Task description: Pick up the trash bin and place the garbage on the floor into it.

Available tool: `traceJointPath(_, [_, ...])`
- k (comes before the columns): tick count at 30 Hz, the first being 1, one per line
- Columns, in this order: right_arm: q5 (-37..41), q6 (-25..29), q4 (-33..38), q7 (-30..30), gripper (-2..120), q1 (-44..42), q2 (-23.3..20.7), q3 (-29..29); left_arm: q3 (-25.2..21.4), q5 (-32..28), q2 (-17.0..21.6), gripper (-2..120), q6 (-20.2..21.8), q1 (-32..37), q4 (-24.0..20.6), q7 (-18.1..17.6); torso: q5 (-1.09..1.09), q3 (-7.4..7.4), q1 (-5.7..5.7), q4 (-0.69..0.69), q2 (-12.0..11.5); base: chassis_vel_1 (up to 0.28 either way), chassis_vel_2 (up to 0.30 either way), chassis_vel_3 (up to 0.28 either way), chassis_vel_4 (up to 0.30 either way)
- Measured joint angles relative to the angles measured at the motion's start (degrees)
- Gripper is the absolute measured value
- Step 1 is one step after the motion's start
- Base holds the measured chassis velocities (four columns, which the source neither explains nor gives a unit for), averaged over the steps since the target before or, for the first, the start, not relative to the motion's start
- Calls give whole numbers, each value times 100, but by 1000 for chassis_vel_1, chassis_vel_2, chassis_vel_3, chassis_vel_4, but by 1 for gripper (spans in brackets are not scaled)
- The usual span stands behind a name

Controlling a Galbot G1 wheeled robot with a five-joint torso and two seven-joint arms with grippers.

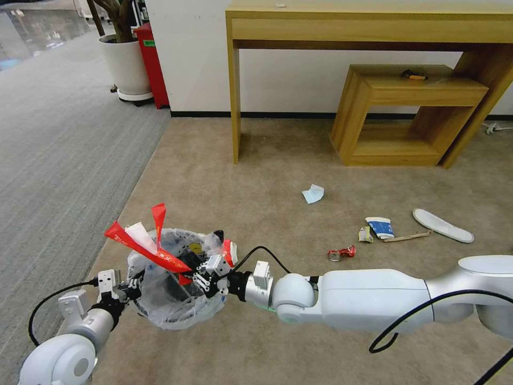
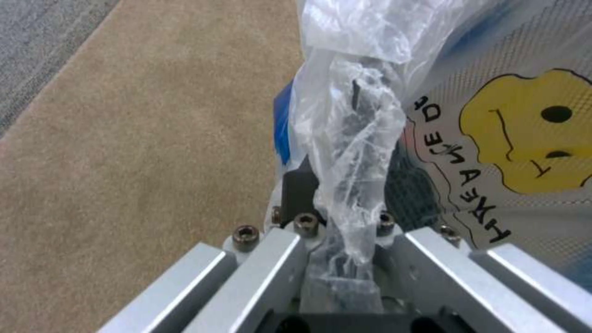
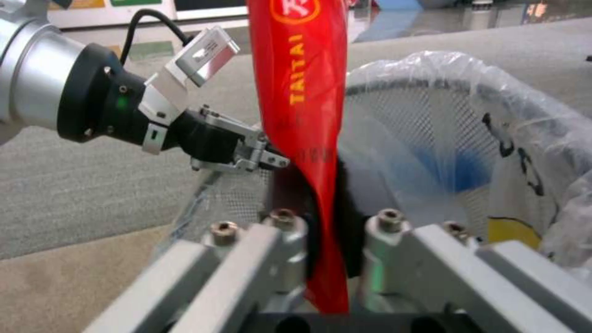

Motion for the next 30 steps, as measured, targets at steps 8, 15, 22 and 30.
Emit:
traceJointPath(8, [-85,2,-51,-17,43,-53,-128,69,21,-27,-8,0,0,13,-11,-1,1,0,0,0,0,0,0,0,0])
traceJointPath(15, [-117,19,-65,-45,70,-55,-130,127,37,-28,-11,0,1,-4,20,-6,0,0,0,0,0,0,0,0,0])
traceJointPath(22, [-125,27,-64,-49,95,-81,-111,177,82,-15,-39,0,1,-12,46,-6,0,0,0,0,0,0,0,0,0])
traceJointPath(30, [-136,54,-26,-17,100,-108,-64,297,96,0,-60,0,1,-35,98,-5,0,0,0,0,0,0,0,0,0])
